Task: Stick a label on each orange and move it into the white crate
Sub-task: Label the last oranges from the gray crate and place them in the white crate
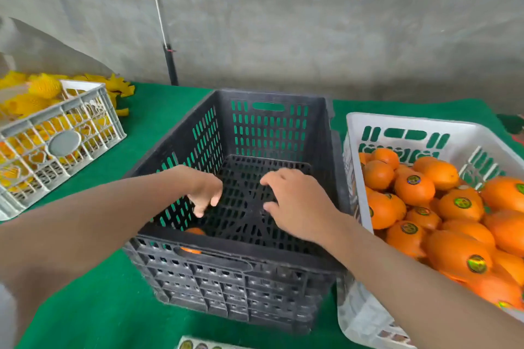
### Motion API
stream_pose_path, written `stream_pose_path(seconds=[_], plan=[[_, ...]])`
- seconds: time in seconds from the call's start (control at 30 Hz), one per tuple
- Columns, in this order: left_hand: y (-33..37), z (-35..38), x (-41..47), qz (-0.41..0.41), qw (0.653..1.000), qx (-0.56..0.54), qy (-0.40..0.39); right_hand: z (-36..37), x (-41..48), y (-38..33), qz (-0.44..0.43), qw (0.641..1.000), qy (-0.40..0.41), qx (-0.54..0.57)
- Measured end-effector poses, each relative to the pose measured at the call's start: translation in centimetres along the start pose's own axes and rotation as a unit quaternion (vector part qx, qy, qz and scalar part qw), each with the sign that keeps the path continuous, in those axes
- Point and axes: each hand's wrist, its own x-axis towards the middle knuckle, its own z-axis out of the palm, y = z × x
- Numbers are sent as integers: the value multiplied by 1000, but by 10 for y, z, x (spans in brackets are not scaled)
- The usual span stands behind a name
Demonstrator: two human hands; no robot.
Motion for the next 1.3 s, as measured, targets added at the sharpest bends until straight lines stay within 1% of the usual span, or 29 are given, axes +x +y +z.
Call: stream_pose_path(seconds=[0.07, 0.17, 0.27, 0.33, 0.37, 0.43, 0.47, 0.5, 0.53, 0.57, 0.6, 0.67, 0.7, 0.73, 0.77, 0.8, 0.87, 0.97, 1.03, 1.1, 1.17, 1.2, 1.27, 1.3], plan=[[-5, 10, 24, -4, 998, 39, -52, 4, 4, 2, 20, 1000, 16, -15], [-4, 38, 51, 9, 990, 60, -130, 9, 8, 5, 24, 999, 15, -39], [4, 74, 69, 7, 982, 85, -171, 12, 10, 5, 27, 999, 10, -32], [8, 85, 75, -3, 980, 64, -189, 12, 12, 5, 25, 999, 21, -26], [9, 81, 74, -4, 982, 46, -182, 11, 13, 6, 23, 999, 30, -20], [9, 55, 65, -5, 990, -15, -137, 11, 14, 7, 25, 998, 54, -4], [9, 40, 58, 4, 991, -85, -107, 11, 14, 7, 27, 997, 67, 4], [8, 23, 50, 19, 981, -175, -75, 11, 14, 8, 30, 996, 80, 14], [8, 6, 39, 39, 959, -276, -42, 11, 14, 8, 36, 994, 95, 30], [8, -9, 28, 64, 923, -378, -10, 9, 14, 9, 44, 991, 112, 58], [10, -21, 14, 96, 874, -477, 13, 7, 13, 9, 52, 984, 135, 101], [19, -38, -14, 159, 749, -642, 34, -2, 10, 9, 69, 953, 197, 218], [26, -42, -30, 178, 688, -703, 35, -9, 6, 10, 77, 932, 220, 278], [34, -45, -45, 190, 638, -745, 34, -16, 0, 11, 84, 913, 229, 327], [43, -46, -59, 200, 603, -772, 31, -24, -8, 14, 87, 898, 224, 369], [52, -45, -73, 209, 580, -787, 26, -33, -17, 16, 82, 886, 212, 404], [70, -43, -98, 233, 557, -797, 16, -47, -40, 20, 52, 875, 178, 447], [101, -37, -129, 291, 544, -787, -3, -59, -84, 18, 7, 877, 148, 456], [129, -31, -145, 323, 532, -783, -10, -61, -113, 15, -6, 891, 163, 424], [160, -22, -158, 344, 515, -785, -4, -59, -139, 15, -6, 909, 200, 366], [189, -8, -168, 354, 514, -781, 15, -56, -165, 20, -4, 915, 226, 335], [203, 2, -171, 354, 505, -787, 18, -53, -179, 23, -10, 916, 224, 332], [225, 26, -174, 347, 480, -806, -2, -42, -205, 31, -33, 916, 193, 351], [236, 40, -174, 341, 478, -810, -23, -33, -217, 35, -38, 915, 169, 366]])
